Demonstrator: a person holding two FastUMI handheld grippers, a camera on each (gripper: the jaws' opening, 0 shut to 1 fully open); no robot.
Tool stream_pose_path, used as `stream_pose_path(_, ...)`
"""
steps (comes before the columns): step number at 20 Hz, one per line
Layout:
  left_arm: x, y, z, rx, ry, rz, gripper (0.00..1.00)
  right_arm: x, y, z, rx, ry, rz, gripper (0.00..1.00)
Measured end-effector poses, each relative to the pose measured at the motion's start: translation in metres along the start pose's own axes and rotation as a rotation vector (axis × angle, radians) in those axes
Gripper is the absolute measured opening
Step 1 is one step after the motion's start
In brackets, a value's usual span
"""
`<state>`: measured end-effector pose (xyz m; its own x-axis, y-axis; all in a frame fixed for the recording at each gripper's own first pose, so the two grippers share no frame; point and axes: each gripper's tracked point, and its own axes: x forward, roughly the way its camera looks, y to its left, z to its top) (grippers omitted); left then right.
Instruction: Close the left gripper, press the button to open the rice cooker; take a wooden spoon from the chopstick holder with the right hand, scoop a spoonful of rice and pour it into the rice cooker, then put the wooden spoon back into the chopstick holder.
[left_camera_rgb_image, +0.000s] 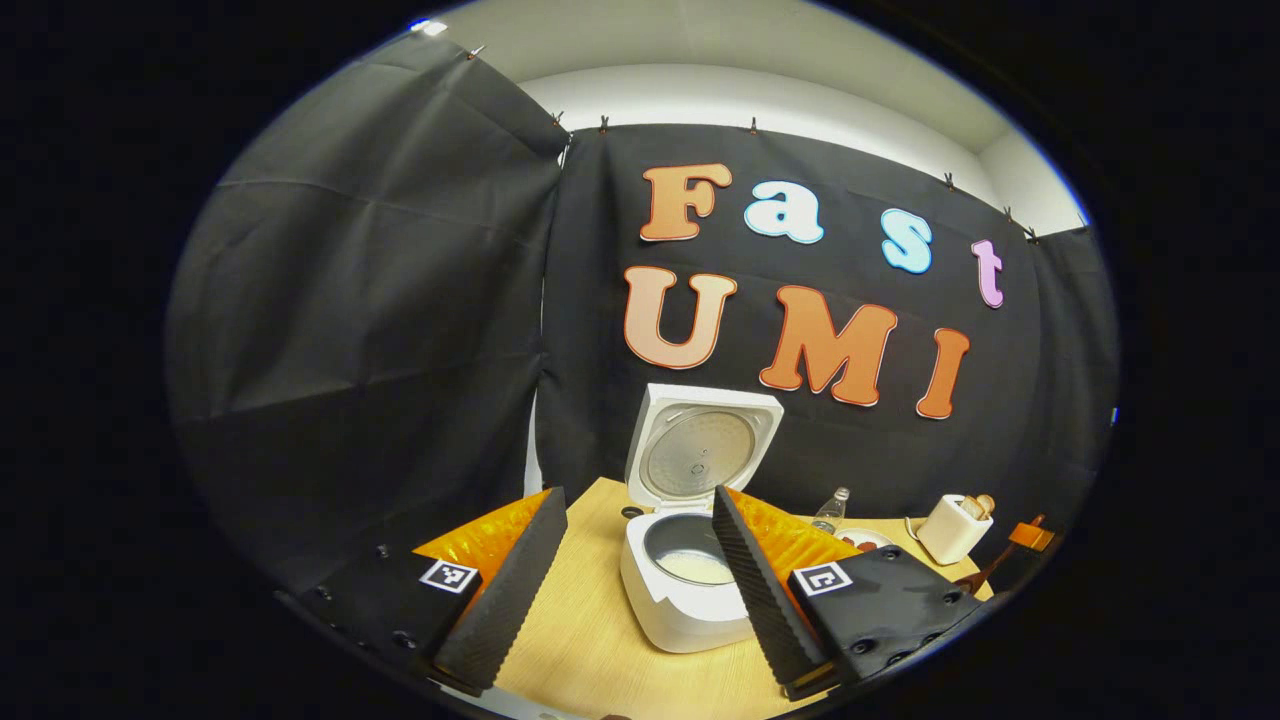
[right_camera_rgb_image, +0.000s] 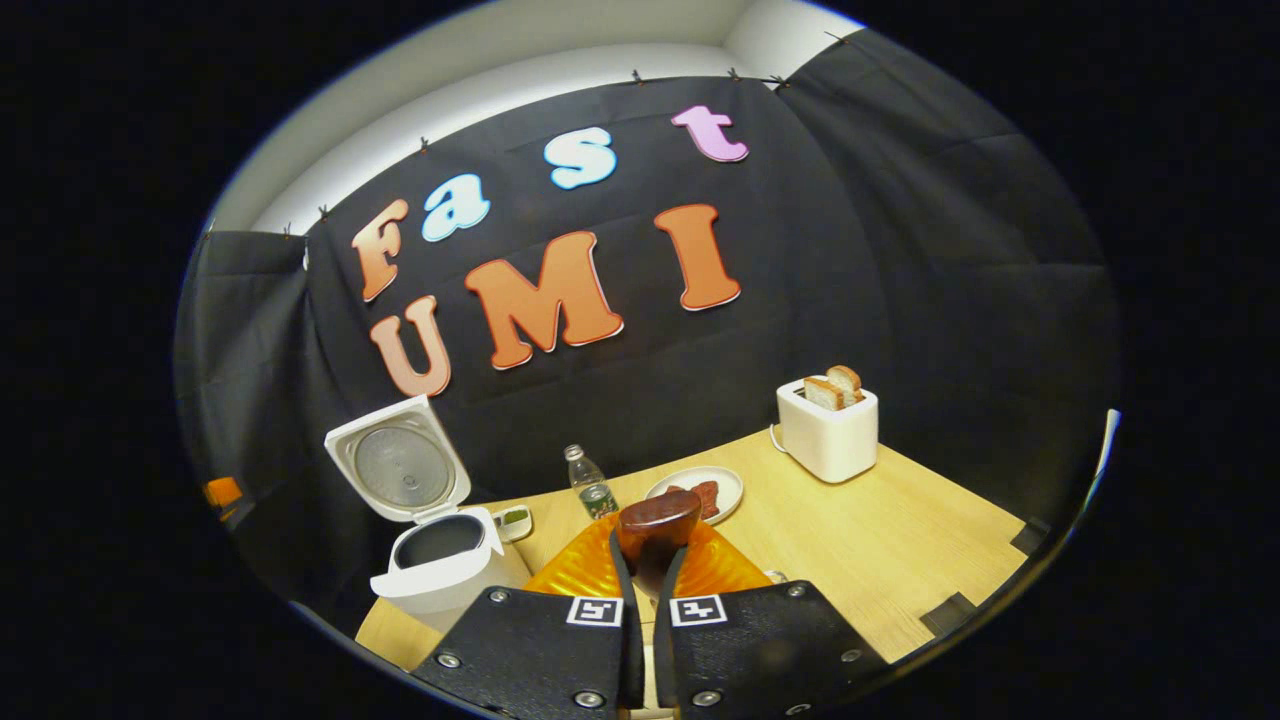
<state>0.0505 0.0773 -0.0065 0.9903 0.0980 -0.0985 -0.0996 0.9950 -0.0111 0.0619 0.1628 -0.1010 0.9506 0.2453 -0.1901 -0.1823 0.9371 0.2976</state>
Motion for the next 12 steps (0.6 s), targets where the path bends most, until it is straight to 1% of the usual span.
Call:
stream_pose_path(4, -0.003, 0.0, 0.001, 0.034, 0.007, -0.013, 1.0, -0.005, 0.013, -0.039, -0.075, 0.042, -0.001, 0.03)
stream_pose_path(6, -0.002, 0.001, 0.001, 0.046, 0.005, -0.017, 0.99, 0.0, 0.011, -0.06, -0.117, 0.057, -0.015, 0.03)
stream_pose_path(8, -0.001, 0.001, 0.001, 0.054, 0.007, -0.021, 1.0, 0.003, 0.011, -0.076, -0.136, 0.076, -0.025, 0.03)
stream_pose_path(9, 0.001, 0.002, -0.002, 0.062, 0.015, -0.021, 0.95, 0.005, 0.011, -0.081, -0.151, 0.064, -0.025, 0.03)
stream_pose_path(10, 0.003, 0.003, -0.004, 0.066, 0.02, -0.021, 1.0, 0.007, 0.011, -0.084, -0.16, 0.063, -0.029, 0.03)
stream_pose_path(12, 0.004, 0.003, -0.008, 0.067, 0.035, -0.023, 0.99, 0.011, 0.006, -0.103, -0.154, 0.092, -0.053, 0.03)
